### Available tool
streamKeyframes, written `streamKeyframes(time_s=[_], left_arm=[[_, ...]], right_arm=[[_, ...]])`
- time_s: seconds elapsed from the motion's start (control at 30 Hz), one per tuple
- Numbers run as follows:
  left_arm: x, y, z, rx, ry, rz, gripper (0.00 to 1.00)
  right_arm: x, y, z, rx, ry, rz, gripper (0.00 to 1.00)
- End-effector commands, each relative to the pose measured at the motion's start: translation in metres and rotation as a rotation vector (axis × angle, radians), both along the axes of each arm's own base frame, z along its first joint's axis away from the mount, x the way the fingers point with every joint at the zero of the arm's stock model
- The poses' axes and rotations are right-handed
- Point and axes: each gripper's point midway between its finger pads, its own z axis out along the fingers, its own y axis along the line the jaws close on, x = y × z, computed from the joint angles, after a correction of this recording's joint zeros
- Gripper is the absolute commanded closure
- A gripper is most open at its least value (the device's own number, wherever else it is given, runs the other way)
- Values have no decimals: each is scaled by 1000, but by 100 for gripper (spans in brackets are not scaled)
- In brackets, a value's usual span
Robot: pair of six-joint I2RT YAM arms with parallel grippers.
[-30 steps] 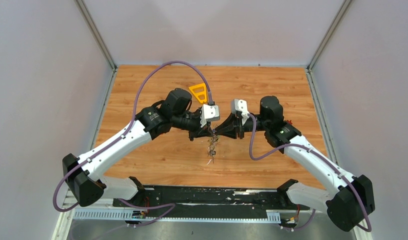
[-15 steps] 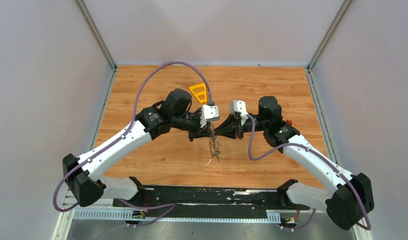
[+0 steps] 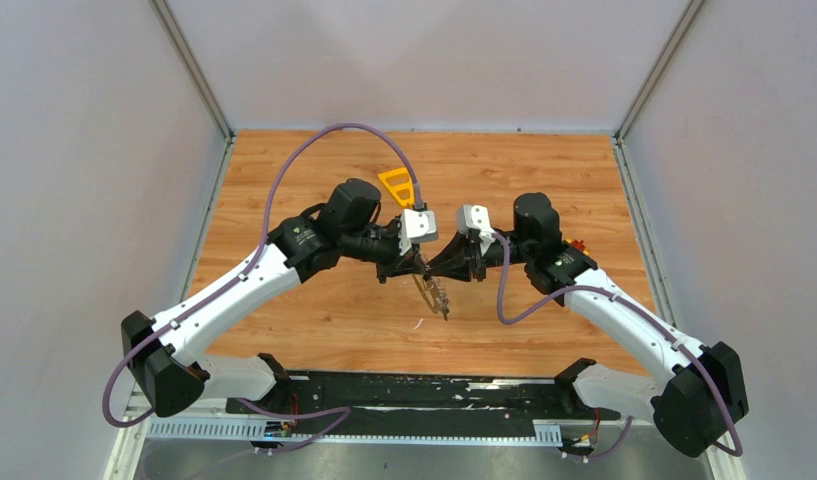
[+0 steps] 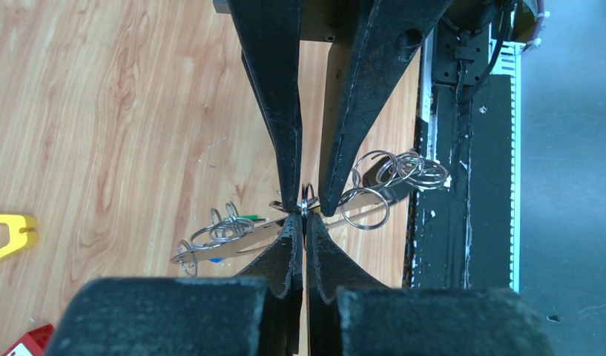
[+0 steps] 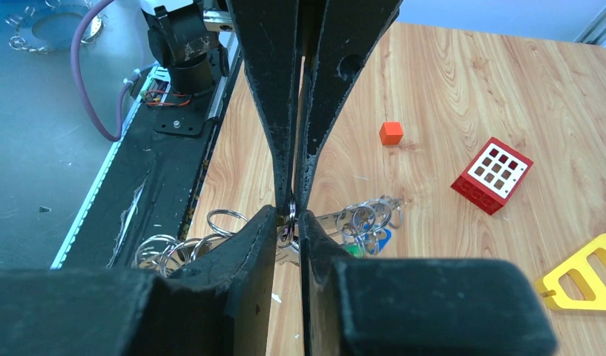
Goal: Put the keys on the keyring
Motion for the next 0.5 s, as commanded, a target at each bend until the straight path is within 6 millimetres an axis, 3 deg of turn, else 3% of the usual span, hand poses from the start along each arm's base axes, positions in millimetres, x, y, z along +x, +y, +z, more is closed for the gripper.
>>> streamKeyframes(time_s=[0.0,0.47], left_arm=[[-1,-7,31,-103,-72,-14,100],[-2,-8,23,-89,-48,-21,100]], right_arm=[[-11,2,-1,5,-9,65,82],[-8,2,4,7,-25,38,87]])
